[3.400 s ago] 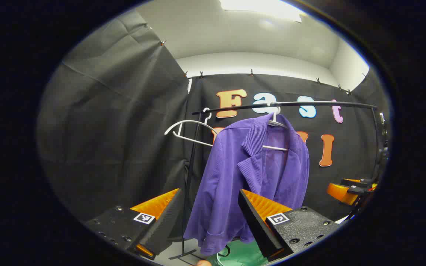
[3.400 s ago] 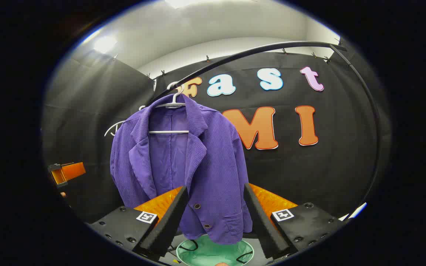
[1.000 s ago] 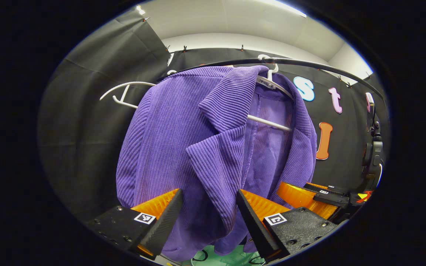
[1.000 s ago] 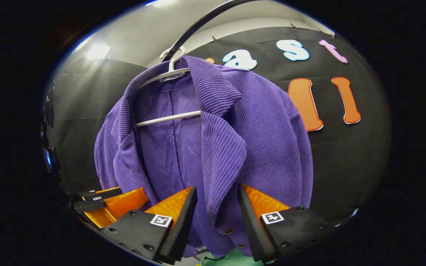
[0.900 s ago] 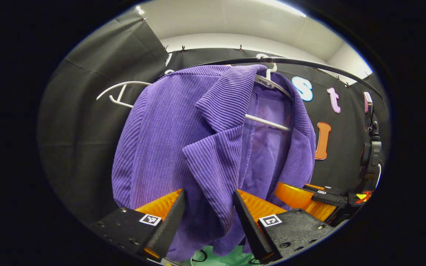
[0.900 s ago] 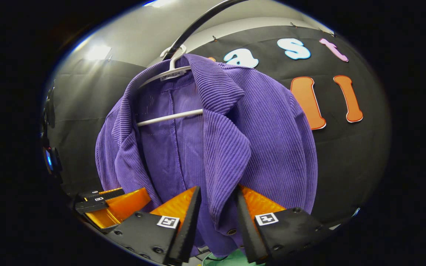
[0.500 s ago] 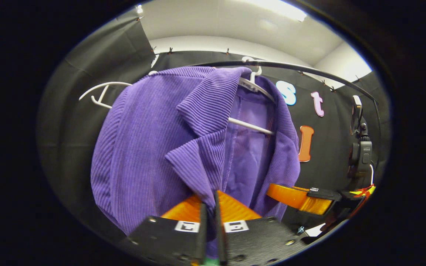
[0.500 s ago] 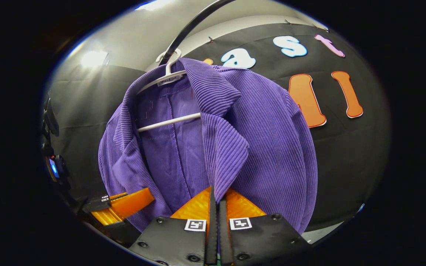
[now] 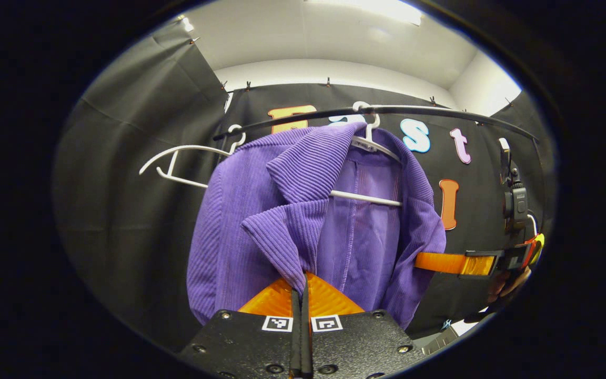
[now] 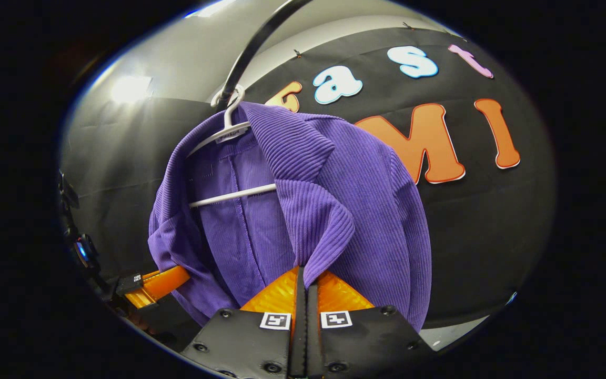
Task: Grasp the clothes on the hanger with both hands and then place them into the laundry hamper below.
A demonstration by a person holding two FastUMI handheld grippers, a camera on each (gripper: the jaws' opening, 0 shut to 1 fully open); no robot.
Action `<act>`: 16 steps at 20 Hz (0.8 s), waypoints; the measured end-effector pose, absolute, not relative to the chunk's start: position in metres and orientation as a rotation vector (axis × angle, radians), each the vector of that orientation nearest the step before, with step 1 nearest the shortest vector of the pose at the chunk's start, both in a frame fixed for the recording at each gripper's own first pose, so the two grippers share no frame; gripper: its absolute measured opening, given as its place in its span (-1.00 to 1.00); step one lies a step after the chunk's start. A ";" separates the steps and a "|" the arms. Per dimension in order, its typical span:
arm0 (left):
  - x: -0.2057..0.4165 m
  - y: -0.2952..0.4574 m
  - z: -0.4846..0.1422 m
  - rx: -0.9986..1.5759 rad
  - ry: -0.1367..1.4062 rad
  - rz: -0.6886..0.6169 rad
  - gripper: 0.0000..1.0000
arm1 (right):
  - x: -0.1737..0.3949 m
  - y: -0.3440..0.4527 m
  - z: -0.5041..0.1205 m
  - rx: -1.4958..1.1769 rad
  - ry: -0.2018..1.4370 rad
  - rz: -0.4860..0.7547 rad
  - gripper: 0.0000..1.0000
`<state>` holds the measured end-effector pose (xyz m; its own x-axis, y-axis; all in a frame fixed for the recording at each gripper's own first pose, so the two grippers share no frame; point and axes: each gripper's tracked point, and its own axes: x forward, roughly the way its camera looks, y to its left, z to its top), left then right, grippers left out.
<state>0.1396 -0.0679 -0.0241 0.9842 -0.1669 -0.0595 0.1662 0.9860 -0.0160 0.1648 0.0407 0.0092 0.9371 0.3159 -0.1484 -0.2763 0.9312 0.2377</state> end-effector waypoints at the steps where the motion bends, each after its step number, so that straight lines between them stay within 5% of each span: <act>1: 0.137 -0.063 -0.017 -0.007 0.047 -0.161 -1.00 | 0.166 0.033 0.011 0.221 0.199 0.300 -0.85; 16: 0.126 0.051 0.105 0.144 -0.114 0.029 -1.00 | 0.232 -0.070 0.083 0.399 0.303 0.192 -0.85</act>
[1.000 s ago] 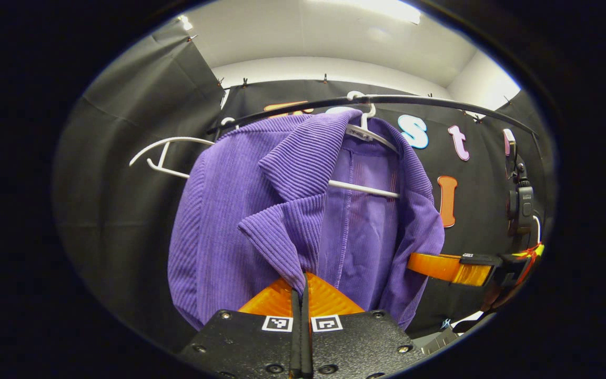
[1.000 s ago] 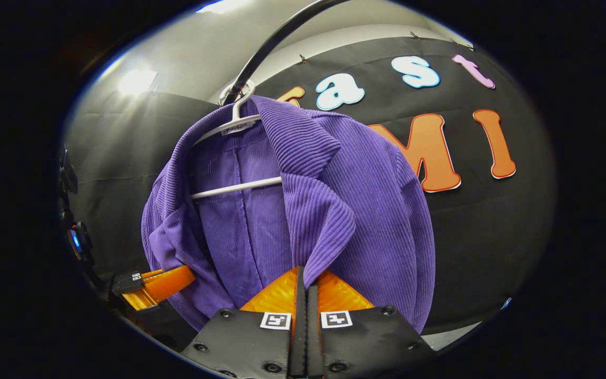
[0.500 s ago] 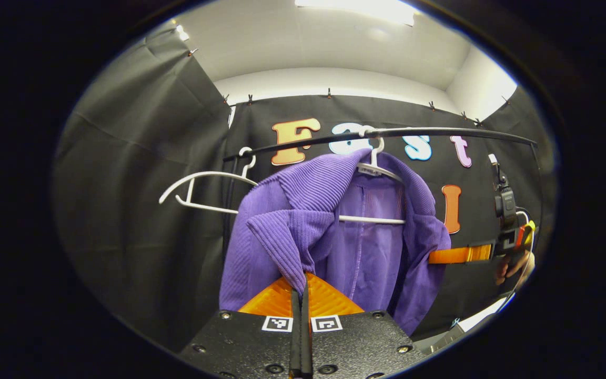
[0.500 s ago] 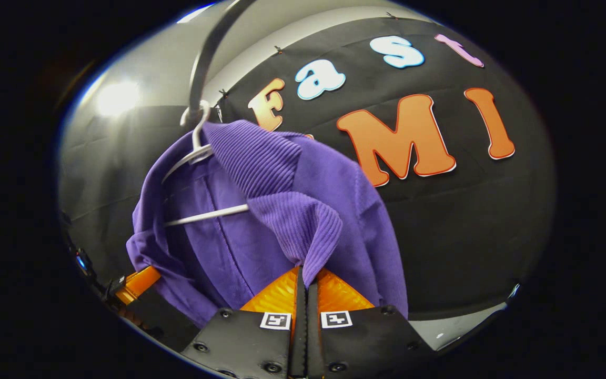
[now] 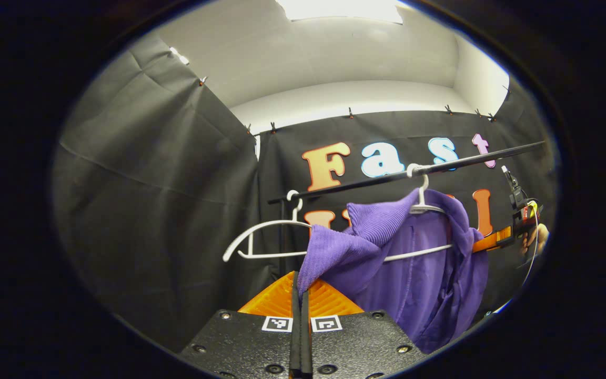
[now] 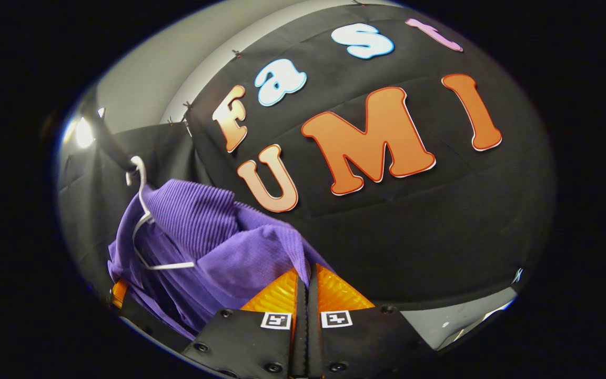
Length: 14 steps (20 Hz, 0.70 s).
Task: Grasp the clothes on the hanger with both hands and then place them into the laundry hamper below.
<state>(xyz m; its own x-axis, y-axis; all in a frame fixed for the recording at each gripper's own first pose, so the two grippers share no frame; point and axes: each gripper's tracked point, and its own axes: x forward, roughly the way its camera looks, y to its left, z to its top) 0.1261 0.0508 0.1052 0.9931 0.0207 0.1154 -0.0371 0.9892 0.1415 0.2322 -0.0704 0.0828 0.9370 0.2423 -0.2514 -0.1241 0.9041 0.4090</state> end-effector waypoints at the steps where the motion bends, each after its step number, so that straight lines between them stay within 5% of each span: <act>1: 0.128 0.053 0.110 0.137 -0.115 0.032 -1.00 | 0.238 -0.076 0.085 0.408 0.296 0.190 -0.85; 14: 0.177 0.089 0.189 0.120 -0.207 0.085 -1.00 | 0.275 -0.119 0.163 0.778 0.099 0.246 -0.86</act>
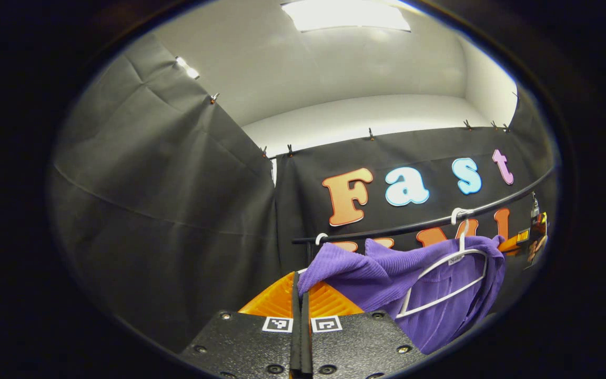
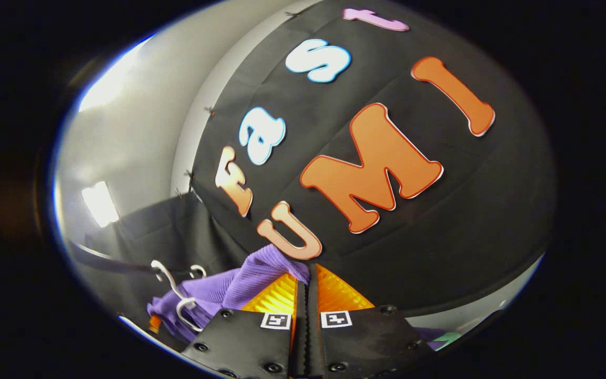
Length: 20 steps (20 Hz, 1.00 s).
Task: Grasp the clothes on the hanger with both hands and then place them into the laundry hamper below.
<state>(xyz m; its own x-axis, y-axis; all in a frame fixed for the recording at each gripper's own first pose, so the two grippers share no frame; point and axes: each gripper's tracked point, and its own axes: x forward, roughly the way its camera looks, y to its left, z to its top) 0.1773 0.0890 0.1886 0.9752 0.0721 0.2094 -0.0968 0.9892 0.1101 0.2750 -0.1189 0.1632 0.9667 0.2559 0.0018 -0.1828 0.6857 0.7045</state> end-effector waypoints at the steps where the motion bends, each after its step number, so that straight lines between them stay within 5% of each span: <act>1: 0.183 0.092 0.189 0.106 -0.202 0.083 -1.00 | 0.283 -0.123 0.163 0.795 0.101 0.243 -0.86; 20: 0.235 0.112 0.074 0.160 0.034 0.068 -1.00 | 0.323 -0.145 0.089 0.688 0.236 0.103 -0.86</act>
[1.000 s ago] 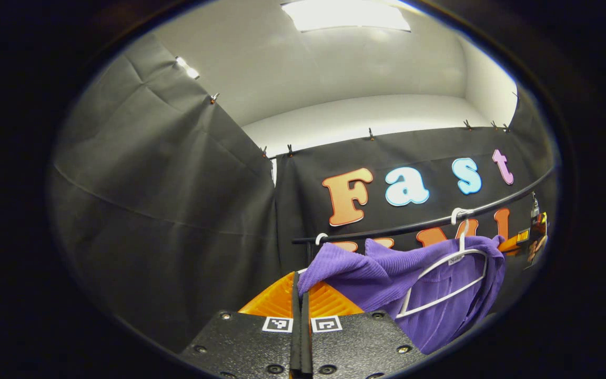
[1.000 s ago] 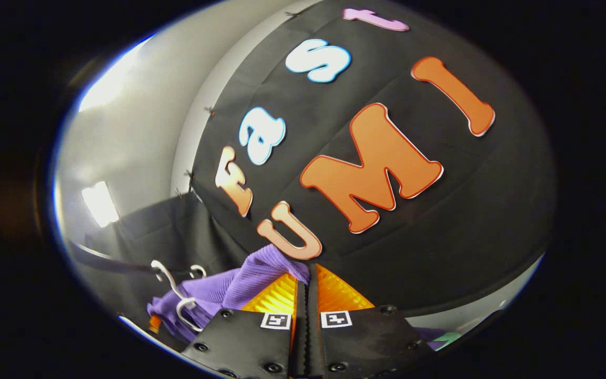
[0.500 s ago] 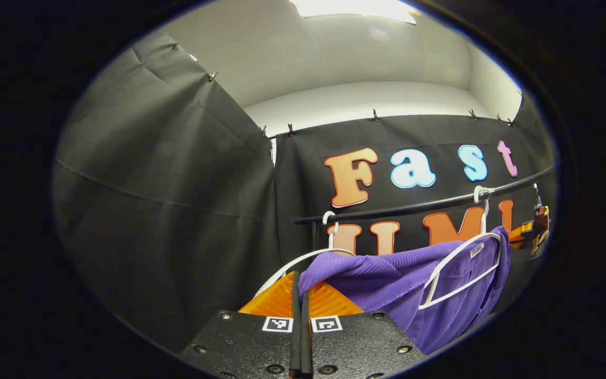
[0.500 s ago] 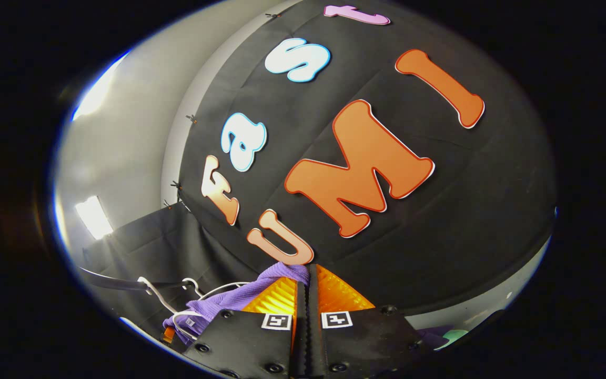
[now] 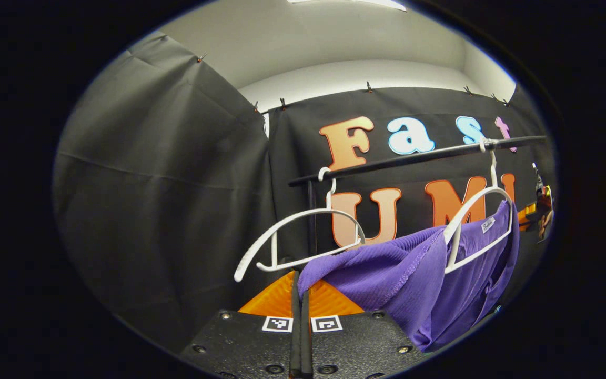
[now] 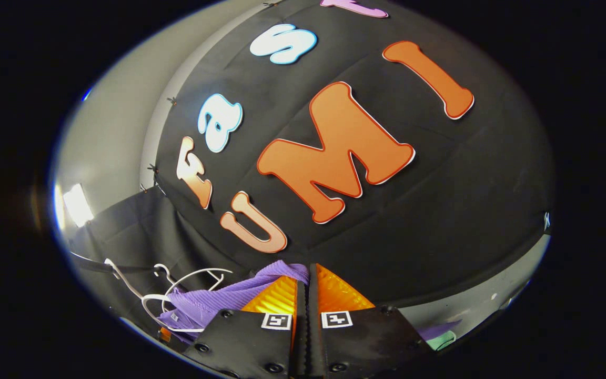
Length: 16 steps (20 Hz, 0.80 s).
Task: Grasp the clothes on the hanger with both hands and then place them into the laundry hamper below.
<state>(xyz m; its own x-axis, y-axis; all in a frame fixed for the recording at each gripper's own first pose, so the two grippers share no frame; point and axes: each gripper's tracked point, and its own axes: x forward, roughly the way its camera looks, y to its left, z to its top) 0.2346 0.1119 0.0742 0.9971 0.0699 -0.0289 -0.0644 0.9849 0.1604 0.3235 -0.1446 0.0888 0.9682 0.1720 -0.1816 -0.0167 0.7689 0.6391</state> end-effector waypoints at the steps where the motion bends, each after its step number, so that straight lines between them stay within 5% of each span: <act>1: 0.236 0.111 0.067 0.152 0.045 0.064 -0.98 | 0.326 -0.145 0.083 0.674 0.246 0.095 -0.86; 16: 0.227 0.103 -0.005 0.101 0.144 0.014 -1.00 | 0.341 -0.121 -0.031 0.559 0.383 0.039 -0.84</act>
